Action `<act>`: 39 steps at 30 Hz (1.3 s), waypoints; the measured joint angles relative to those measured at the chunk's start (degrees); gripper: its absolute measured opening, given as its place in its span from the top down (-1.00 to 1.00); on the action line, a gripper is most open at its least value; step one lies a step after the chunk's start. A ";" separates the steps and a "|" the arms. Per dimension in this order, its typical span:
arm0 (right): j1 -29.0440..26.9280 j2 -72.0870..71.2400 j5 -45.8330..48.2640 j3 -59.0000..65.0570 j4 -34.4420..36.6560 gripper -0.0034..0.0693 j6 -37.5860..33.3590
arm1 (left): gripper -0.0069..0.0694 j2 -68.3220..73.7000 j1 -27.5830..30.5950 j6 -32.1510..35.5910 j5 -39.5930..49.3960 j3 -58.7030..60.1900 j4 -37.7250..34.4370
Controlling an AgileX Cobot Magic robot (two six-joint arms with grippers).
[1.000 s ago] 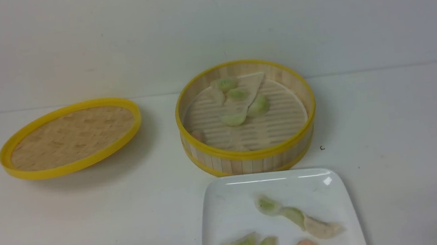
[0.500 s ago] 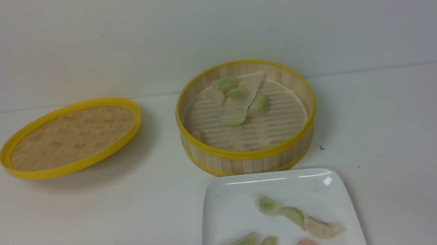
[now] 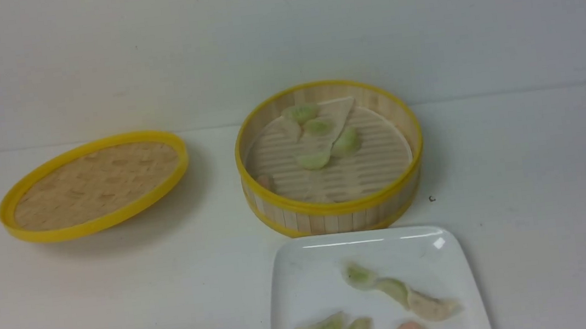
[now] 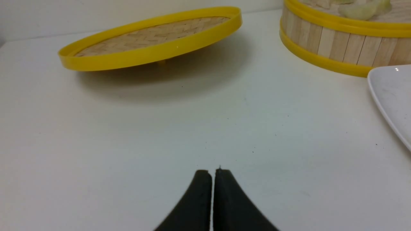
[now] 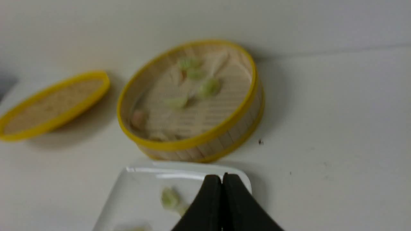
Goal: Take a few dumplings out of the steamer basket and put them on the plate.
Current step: Use the right arm to grab a dumpling from inside the steamer
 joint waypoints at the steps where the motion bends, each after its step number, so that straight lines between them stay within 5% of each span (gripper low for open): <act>1: 0.50 6.35 2.00 -3.45 -0.27 0.93 -1.46 | 0.83 0.00 0.00 0.05 0.00 0.00 0.00; 17: 17.92 49.93 4.20 -36.30 -13.11 0.82 0.22 | 0.83 0.00 0.00 0.05 0.00 0.00 0.00; 32: 20.76 85.72 6.16 -70.87 -21.98 -0.55 11.88 | 0.83 0.00 0.00 0.20 0.00 0.00 0.00; 39: 20.76 93.02 6.08 -77.02 -25.77 -0.64 17.65 | 0.83 0.00 0.00 0.20 0.00 0.00 0.00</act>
